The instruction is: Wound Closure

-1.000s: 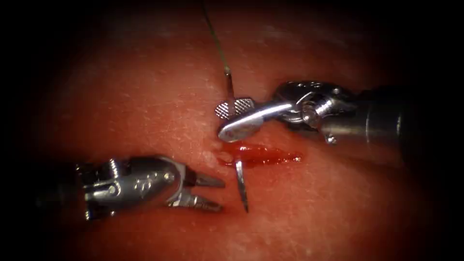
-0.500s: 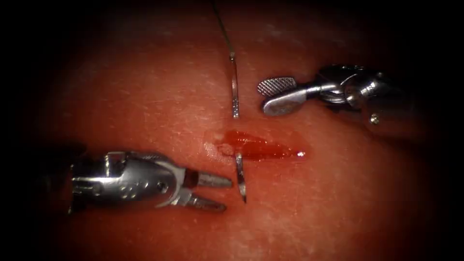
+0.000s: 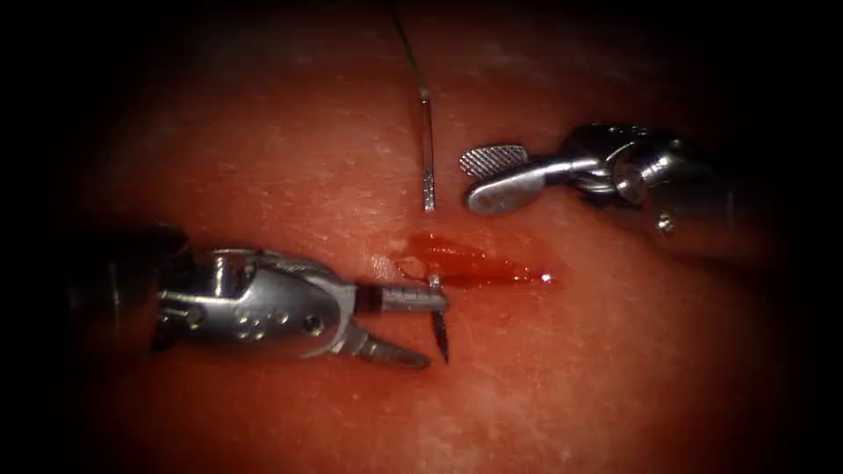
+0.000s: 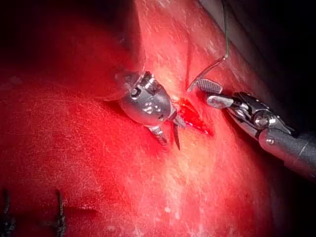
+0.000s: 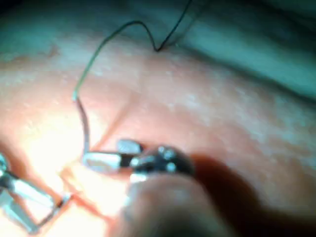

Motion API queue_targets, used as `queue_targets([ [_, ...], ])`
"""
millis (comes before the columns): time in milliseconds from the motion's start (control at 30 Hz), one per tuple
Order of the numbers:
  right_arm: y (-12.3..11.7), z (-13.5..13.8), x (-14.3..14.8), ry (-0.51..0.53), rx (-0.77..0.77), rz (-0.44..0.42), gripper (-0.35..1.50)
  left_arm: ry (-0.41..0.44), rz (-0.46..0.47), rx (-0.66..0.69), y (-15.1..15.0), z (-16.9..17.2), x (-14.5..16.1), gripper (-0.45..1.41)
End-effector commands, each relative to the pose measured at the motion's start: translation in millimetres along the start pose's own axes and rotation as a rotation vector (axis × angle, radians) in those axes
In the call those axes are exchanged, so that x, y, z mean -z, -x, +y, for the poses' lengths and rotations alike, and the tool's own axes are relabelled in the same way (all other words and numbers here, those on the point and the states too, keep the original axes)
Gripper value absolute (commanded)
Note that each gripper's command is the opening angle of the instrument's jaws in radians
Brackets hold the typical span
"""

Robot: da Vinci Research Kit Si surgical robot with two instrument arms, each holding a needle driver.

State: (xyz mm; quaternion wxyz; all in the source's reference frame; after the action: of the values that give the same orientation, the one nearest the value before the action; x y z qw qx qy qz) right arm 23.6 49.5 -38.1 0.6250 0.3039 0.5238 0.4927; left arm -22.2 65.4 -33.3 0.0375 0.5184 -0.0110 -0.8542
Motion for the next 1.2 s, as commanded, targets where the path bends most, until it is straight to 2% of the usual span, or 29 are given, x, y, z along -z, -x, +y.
queue_targets([
  [33, 0.2, 0.2, -1.1, -0.001, 0.002, -0.002, 1.28, -0.002, -0.001, 0.002, 0.4, 0.2, -1.0, 0.54],
  [333, 0.3, 0.2, -1.3, -0.003, 0.001, 0.000, 1.28, -0.007, -0.007, -0.004, 0.5, 0.5, -2.5, 0.53],
  [433, 0.3, 0.2, -1.3, -0.005, 0.001, 0.003, 1.28, -0.011, -0.004, -0.003, 0.7, 0.2, -2.7, 0.45],
  [467, 0.2, 0.2, -1.3, -0.004, 0.001, 0.003, 1.28, -0.011, -0.004, -0.003, 0.8, 0.0, -2.7, 0.36],
  [500, 0.2, 0.2, -1.3, -0.004, 0.001, 0.003, 1.28, -0.012, -0.004, -0.003, 0.9, -0.1, -2.8, 0.19],
  [567, 0.2, 0.3, -1.3, -0.004, 0.001, 0.003, 1.28, -0.042, 0.021, -0.001, 1.2, -0.2, -2.8, -0.35],
  [667, 0.2, 0.3, -1.2, -0.005, 0.001, 0.003, 1.28, -0.083, 0.036, 0.004, 1.2, 0.0, -2.8, -0.35],
  [700, 0.2, 0.3, -1.2, -0.005, 0.001, 0.002, 1.28, -0.087, 0.035, 0.066, 0.9, 0.3, -2.7, -0.35],
  [967, 0.1, 0.4, -1.0, -0.008, 0.001, 0.004, 1.28, 0.007, 0.101, 0.300, -1.4, 0.6, -1.5, -0.35],
  [1200, 0.1, 0.4, -1.0, -0.008, 0.001, 0.004, 1.28, 0.069, 0.230, 0.539, -4.5, -0.4, 0.9, -0.35],
])
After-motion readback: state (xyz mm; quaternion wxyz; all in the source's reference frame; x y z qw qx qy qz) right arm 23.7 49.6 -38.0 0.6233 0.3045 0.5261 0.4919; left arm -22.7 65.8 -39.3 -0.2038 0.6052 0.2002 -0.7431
